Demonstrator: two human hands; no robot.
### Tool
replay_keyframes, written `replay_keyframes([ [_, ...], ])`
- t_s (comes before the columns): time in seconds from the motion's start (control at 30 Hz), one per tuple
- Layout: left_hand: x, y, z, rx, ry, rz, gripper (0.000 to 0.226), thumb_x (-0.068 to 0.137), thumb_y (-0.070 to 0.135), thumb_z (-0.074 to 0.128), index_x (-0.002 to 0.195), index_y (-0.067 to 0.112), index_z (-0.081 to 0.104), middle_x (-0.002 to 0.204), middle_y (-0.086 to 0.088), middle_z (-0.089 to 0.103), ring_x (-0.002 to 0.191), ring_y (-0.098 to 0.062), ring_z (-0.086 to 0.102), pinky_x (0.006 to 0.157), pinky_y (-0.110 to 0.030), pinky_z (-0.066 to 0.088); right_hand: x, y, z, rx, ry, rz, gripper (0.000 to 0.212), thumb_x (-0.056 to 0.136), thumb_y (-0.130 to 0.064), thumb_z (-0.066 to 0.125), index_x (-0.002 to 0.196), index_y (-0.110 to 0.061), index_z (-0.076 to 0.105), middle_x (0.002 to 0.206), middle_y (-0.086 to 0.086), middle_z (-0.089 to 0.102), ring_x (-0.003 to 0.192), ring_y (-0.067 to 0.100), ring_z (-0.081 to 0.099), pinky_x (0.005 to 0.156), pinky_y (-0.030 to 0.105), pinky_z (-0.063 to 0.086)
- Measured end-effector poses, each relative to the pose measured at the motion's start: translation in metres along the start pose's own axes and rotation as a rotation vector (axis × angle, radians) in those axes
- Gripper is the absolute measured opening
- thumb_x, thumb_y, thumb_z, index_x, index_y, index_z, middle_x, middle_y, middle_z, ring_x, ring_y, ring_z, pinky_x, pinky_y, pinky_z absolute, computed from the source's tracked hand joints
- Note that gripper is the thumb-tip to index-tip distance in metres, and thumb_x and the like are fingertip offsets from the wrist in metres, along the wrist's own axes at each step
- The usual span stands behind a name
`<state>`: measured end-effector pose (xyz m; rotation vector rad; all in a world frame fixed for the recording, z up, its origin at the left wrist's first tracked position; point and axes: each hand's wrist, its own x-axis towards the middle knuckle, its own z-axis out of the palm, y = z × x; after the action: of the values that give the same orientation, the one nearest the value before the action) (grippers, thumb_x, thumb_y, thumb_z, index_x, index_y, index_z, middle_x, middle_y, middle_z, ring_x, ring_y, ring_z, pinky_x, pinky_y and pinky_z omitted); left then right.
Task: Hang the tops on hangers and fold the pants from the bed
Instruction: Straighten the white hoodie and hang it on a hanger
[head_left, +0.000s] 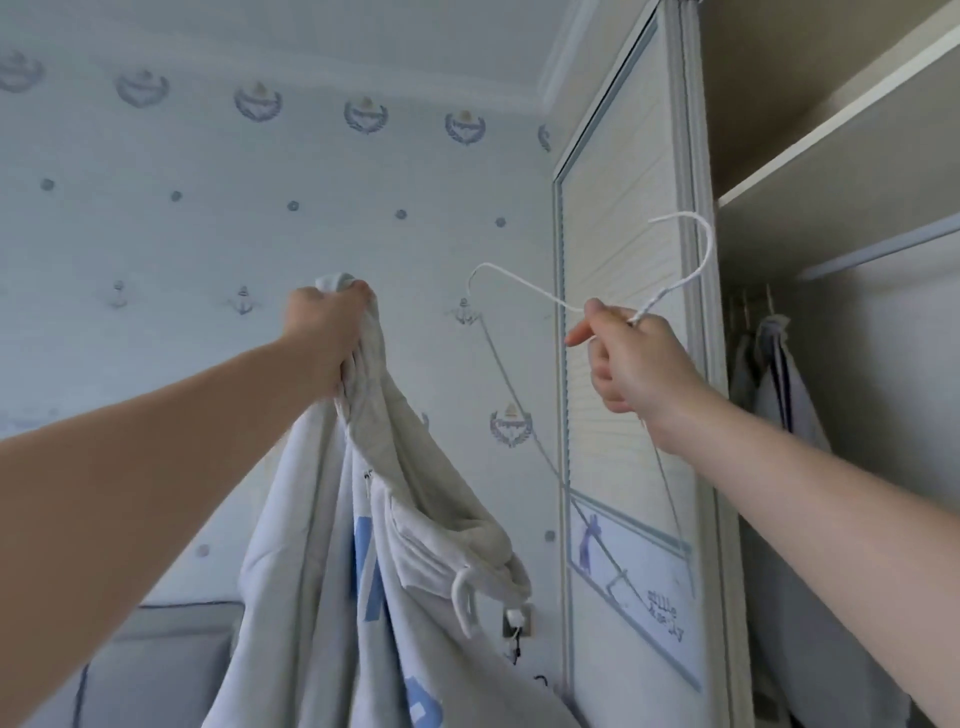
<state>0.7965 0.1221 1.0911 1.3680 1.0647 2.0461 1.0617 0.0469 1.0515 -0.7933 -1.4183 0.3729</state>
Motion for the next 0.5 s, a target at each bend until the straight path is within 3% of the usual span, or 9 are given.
replay_keyframes([
  [0.17,0.001,0.008,-0.098,0.150,0.117,0.002,0.030,0.087,0.040,0.065,0.091,0.010,0.060,0.078,-0.005,0.059,0.064,-0.021,0.058,0.055,-0.025,0.045,-0.030,-0.026,0.066,0.045,-0.221,-0.075,0.031,0.103,-0.023,0.047,0.078,-0.010,0.059,0.048,-0.006,0.028,0.038,0.011,0.021,0.040,0.017,0.019],
  [0.37,0.004,0.041,-0.227,0.288,0.272,0.036,0.031,0.089,0.045,0.064,0.081,0.017,0.052,0.078,-0.002,0.056,0.065,-0.018,0.054,0.056,-0.025,0.041,-0.062,-0.059,0.165,0.181,-0.430,-0.136,0.037,0.105,-0.021,0.047,0.071,-0.010,0.055,0.049,-0.004,0.025,0.040,0.013,0.019,0.040,0.016,0.018],
  [0.5,0.005,0.076,-0.315,0.410,0.347,0.097,0.039,0.091,0.047,0.060,0.101,0.009,0.059,0.080,-0.002,0.055,0.065,-0.016,0.053,0.055,-0.025,0.040,-0.088,-0.083,0.240,0.280,-0.515,-0.162,0.038,0.105,-0.019,0.047,0.069,-0.010,0.053,0.049,-0.001,0.026,0.039,0.013,0.019,0.038,0.016,0.019],
])
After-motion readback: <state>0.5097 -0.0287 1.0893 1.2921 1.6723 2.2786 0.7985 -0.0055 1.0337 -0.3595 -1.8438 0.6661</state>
